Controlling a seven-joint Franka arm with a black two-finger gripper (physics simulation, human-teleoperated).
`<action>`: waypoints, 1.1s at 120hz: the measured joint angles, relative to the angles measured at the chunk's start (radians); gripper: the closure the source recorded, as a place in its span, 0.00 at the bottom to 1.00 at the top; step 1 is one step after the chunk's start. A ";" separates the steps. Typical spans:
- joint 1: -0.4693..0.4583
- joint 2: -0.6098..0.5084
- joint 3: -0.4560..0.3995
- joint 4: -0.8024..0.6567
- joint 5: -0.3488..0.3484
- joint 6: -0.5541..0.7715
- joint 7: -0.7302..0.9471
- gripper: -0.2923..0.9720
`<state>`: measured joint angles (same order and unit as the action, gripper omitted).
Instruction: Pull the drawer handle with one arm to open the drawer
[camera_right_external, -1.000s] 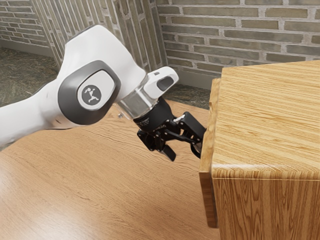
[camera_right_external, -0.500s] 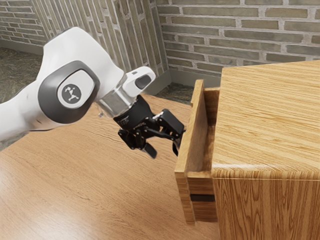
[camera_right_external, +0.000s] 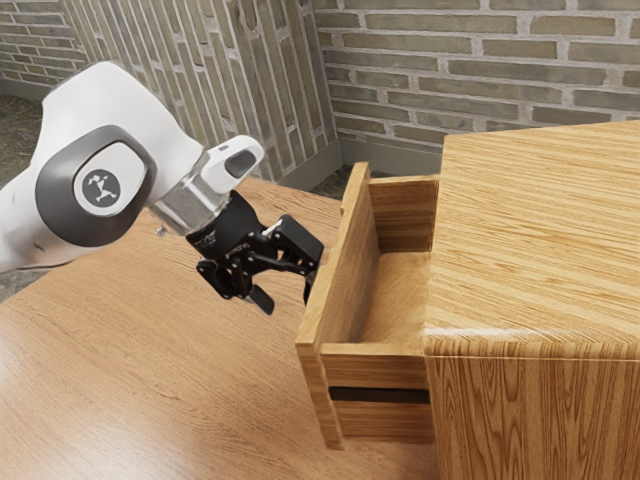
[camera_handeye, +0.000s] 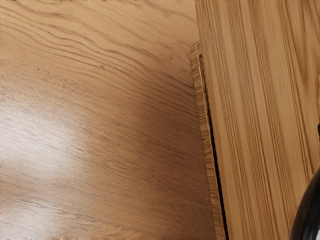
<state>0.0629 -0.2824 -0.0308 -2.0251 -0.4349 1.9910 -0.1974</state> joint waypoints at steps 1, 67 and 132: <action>0.000 -0.002 0.002 -0.002 0.000 0.000 0.000 0.23; 0.000 -0.116 0.169 -0.109 0.020 -0.023 0.018 0.23; 0.028 -0.169 0.238 0.139 0.583 -0.460 0.031 0.23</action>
<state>0.0904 -0.4514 0.2072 -1.8865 0.1479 1.5313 -0.1666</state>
